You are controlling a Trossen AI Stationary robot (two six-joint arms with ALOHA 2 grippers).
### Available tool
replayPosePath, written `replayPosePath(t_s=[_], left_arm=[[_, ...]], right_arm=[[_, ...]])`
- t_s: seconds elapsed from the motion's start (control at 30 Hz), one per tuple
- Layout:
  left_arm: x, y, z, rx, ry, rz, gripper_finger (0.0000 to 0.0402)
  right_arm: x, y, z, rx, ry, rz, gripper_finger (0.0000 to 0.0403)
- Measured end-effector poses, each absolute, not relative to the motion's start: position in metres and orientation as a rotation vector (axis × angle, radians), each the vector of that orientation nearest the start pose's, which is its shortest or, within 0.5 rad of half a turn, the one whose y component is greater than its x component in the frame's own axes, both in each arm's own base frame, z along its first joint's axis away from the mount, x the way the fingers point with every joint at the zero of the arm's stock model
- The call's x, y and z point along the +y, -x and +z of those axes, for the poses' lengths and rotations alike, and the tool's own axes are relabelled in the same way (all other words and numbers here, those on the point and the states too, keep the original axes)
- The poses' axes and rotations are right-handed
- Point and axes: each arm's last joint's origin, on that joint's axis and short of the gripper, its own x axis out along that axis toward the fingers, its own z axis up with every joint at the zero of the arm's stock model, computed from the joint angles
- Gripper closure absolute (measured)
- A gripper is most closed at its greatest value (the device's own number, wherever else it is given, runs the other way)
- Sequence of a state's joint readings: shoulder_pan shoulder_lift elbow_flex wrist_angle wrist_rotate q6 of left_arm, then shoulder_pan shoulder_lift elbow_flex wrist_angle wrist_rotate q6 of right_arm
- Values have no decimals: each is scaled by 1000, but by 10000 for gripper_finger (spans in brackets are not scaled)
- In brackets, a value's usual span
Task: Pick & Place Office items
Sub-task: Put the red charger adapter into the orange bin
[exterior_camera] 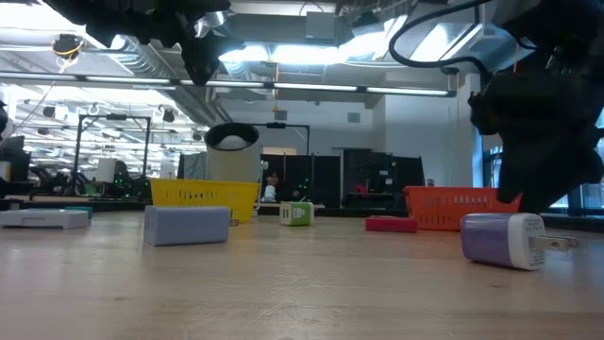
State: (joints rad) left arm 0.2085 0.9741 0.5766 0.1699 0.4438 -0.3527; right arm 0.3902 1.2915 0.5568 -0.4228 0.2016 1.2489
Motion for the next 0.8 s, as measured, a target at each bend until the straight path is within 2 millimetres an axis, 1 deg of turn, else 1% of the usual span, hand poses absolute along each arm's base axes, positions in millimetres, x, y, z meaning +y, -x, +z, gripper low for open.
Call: replayPosePath(t_s=[0.2, 0.3, 0.47, 0.5, 0.57, 0.7, 0.8], left_arm=[[32, -210, 260, 272, 428, -191, 167], [32, -210, 260, 273, 428, -194, 167], [31, -210, 260, 275, 431, -220, 167], [31, -210, 260, 276, 431, -223, 167], [31, -210, 260, 274, 431, -225, 167], [31, -210, 260, 269, 429, -225, 167], [31, -210, 260, 267, 428, -214, 167]], right_arm=[[70, -197, 152, 1039, -730, -501, 124], [67, -202, 163, 1055, -677, -493, 124], [62, -210, 185, 1106, -544, -453, 124], [62, -211, 189, 1121, -516, -422, 124], [62, -215, 196, 1153, -458, -308, 124], [66, -220, 207, 1174, -274, -69, 124], [66, -220, 214, 1199, -127, 34, 124]])
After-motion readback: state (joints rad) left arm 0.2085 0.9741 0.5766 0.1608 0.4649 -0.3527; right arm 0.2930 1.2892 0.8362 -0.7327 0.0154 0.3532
